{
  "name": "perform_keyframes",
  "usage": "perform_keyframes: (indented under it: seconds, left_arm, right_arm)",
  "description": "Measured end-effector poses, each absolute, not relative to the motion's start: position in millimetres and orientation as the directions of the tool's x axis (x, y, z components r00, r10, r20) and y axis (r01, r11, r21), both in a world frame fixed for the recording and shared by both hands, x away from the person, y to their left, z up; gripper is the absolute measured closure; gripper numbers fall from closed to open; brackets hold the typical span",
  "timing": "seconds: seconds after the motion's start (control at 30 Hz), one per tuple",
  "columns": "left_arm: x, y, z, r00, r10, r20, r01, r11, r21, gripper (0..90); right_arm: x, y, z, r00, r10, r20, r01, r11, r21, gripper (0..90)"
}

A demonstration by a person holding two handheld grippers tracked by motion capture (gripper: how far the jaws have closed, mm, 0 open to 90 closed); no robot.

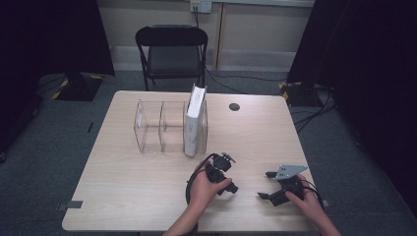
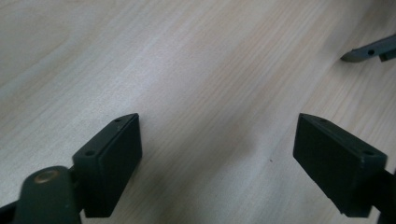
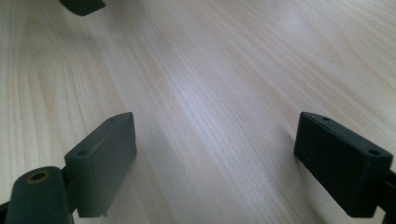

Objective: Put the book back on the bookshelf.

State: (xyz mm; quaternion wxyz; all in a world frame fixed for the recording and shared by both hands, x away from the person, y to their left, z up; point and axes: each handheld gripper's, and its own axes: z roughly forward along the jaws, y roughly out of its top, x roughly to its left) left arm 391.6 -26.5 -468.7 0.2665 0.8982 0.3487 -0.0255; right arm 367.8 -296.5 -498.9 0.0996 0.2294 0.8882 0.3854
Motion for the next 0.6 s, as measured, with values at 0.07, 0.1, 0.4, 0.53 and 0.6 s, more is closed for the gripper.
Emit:
perform_keyframes:
  seconds: [0.07,0.1,0.4,0.53,0.6]
  left_arm:
    - [389.0,-26.2,-470.8,0.774,0.6,-0.201,0.61,-0.623,0.49,15.0]
    - [387.9,-26.0,-472.1,0.788,0.588,-0.183,0.589,-0.63,0.507,14.9]
    - [379.3,-26.4,-480.1,0.856,0.506,-0.104,0.472,-0.685,0.555,5.5]
    - [376.6,-27.2,-483.3,0.871,0.485,-0.083,0.441,-0.695,0.568,0.0]
    - [375.8,-27.0,-484.1,0.875,0.478,-0.069,0.428,-0.7,0.572,0.0]
  right_arm:
    - [367.8,-296.5,-498.9,-0.875,0.484,0.0,0.331,0.598,0.73,12.4]
    - [367.7,-296.5,-498.9,-0.875,0.484,0.0,0.331,0.598,0.73,12.4]
    - [367.7,-296.5,-498.9,-0.875,0.484,-0.001,0.33,0.598,0.73,12.4]
    - [367.7,-296.4,-498.9,-0.875,0.485,0.0,0.331,0.598,0.73,12.4]
    - [367.7,-296.4,-498.9,-0.875,0.485,-0.001,0.33,0.598,0.73,12.4]
